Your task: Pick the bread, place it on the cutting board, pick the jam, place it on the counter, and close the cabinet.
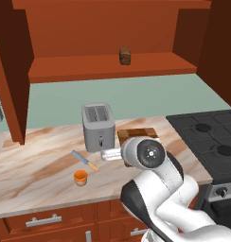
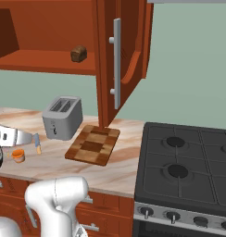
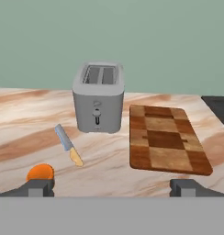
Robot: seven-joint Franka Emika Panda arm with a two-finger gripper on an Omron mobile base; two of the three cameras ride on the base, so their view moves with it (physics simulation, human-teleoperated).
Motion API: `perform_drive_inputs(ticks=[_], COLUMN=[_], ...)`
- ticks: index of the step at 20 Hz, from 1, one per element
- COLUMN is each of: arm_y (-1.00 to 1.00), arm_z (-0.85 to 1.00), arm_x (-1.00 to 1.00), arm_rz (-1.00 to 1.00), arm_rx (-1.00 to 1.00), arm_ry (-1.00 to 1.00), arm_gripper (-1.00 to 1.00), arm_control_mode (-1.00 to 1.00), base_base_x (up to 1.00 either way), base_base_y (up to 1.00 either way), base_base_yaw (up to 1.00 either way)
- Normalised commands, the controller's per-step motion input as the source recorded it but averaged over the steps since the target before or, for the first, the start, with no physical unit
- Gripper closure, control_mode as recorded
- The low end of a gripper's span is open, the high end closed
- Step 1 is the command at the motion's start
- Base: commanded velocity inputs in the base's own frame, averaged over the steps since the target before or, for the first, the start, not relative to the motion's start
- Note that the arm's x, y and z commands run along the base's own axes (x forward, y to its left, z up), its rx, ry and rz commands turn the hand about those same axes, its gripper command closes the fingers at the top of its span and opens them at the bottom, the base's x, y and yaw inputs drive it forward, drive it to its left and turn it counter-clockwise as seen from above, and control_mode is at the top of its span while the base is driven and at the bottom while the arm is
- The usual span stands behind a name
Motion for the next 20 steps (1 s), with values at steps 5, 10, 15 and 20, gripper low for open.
perform_drive_inputs(ticks=[5,10,15,20], arm_y=[-0.24,-0.19,-0.14,-0.10], arm_z=[0.21,0.23,0.16,0.15], arm_x=[-0.19,-0.16,-0.20,-0.18], arm_rz=[0.00,0.00,0.00,0.00], arm_rx=[0.00,0.00,0.00,0.00], arm_ry=[0.00,0.00,0.00,-0.05], arm_gripper=[-1.00,-1.00,-1.00,-1.00], arm_control_mode=[-1.00,-1.00,-1.00,-1.00], base_base_x=[0.00,0.00,0.00,0.00], base_base_y=[0.00,0.00,0.00,0.00], base_base_yaw=[0.00,0.00,0.00,0.00])
